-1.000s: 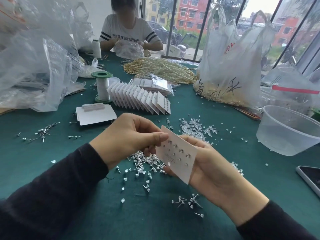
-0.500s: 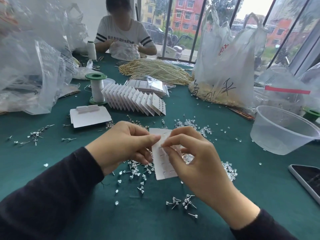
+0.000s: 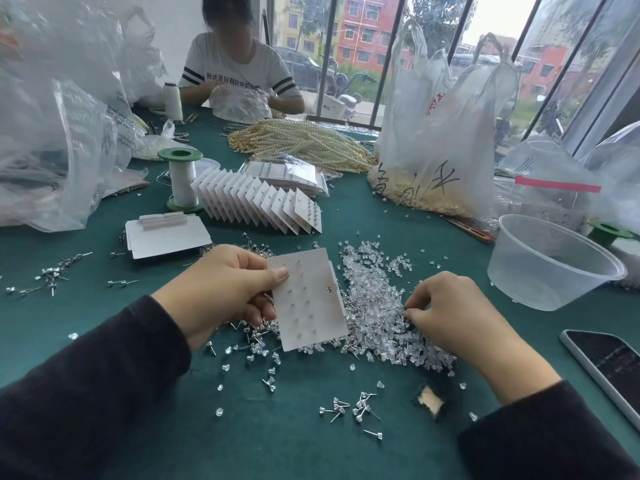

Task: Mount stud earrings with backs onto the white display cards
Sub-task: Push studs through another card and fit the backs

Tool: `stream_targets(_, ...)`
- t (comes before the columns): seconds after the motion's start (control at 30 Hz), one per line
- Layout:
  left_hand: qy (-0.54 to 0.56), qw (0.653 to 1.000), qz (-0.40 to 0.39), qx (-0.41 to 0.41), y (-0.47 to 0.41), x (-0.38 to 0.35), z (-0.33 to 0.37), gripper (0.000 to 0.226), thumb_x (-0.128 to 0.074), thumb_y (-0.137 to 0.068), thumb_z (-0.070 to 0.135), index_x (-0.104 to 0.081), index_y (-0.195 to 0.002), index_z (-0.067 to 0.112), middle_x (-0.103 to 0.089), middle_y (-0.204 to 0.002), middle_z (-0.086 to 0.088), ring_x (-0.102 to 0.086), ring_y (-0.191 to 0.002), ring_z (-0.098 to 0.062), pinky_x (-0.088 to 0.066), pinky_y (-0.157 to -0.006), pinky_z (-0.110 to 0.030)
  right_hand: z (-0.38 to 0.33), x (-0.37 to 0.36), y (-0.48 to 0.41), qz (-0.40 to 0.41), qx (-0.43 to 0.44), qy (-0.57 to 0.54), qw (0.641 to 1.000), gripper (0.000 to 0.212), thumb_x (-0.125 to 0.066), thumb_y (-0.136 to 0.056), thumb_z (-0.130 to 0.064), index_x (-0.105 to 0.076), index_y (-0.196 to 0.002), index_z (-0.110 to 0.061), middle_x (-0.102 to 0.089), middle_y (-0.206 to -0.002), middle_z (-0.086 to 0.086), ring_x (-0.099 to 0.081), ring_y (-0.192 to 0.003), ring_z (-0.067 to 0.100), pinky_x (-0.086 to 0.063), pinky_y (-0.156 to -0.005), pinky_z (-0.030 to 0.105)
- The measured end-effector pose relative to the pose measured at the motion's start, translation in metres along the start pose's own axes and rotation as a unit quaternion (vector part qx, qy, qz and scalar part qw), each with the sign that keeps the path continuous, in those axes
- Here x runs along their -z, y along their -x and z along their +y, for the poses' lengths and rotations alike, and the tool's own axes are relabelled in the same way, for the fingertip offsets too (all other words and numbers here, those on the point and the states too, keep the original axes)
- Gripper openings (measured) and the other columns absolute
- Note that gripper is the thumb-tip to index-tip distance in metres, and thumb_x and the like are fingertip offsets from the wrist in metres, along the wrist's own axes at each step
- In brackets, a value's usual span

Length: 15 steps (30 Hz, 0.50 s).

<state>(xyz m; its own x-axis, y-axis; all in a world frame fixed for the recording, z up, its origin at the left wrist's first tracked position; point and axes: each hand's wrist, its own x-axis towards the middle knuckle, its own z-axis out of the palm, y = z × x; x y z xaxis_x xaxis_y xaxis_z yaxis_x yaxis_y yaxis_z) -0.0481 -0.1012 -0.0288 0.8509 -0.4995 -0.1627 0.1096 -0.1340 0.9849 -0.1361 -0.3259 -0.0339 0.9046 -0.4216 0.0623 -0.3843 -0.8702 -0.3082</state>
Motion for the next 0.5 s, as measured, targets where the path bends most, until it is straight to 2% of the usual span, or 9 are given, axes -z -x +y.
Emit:
stream_targets(0.13,-0.016,1.0,0.012,0.003,-0.0003,0.0003,0.0002,0.015,-0.06,-0.084,0.006,-0.063,-0.075,-0.005,-0.057,-0.046,-0.004,-0.05,-0.035,-0.01,-0.038,-0.031,-0.014,-0.0023,-0.0048,-0.0004,0.002,0.015,-0.026,1.0,0.017,-0.058,-0.081,-0.009,-0.072,-0.072,-0.014,-0.065,-0.073,-0.007,-0.059,-0.066,0.008,-0.048,-0.057,0.025)
stream_targets(0.2,-0.027,1.0,0.015,0.002,-0.0007,0.0001,-0.0003,0.015,-0.062,-0.082,0.007,-0.062,-0.075,-0.005,-0.056,-0.045,-0.004,-0.049,-0.035,-0.01,-0.038,-0.031,-0.015,-0.0032,-0.0077,-0.001,0.013,0.024,-0.026,0.999,0.017,-0.058,-0.082,-0.01,-0.072,-0.076,-0.015,-0.064,-0.075,-0.006,-0.057,-0.069,0.007,-0.043,-0.058,0.023)
stream_targets(0.33,-0.051,0.999,0.017,-0.006,-0.0015,-0.0005,-0.0028,0.017,-0.063,-0.082,0.007,-0.06,-0.068,-0.002,-0.053,-0.04,0.001,-0.048,-0.033,-0.01,-0.035,-0.03,-0.014,-0.0007,-0.0106,-0.0043,0.021,0.022,-0.036,0.999,0.015,-0.057,-0.082,-0.009,-0.069,-0.074,-0.014,-0.063,-0.073,-0.006,-0.057,-0.068,0.007,-0.043,-0.056,0.021)
stream_targets(0.5,-0.063,0.998,0.013,-0.001,-0.0022,0.0001,-0.0057,0.037,-0.064,-0.082,0.007,-0.06,-0.045,0.009,-0.052,-0.037,-0.001,-0.048,-0.032,-0.01,-0.034,-0.03,-0.014,0.0006,-0.0084,-0.0048,0.051,0.034,-0.081,0.995,0.016,-0.055,-0.08,-0.007,-0.065,-0.073,-0.016,-0.063,-0.07,-0.006,-0.056,-0.065,0.002,-0.04,-0.047,0.009)
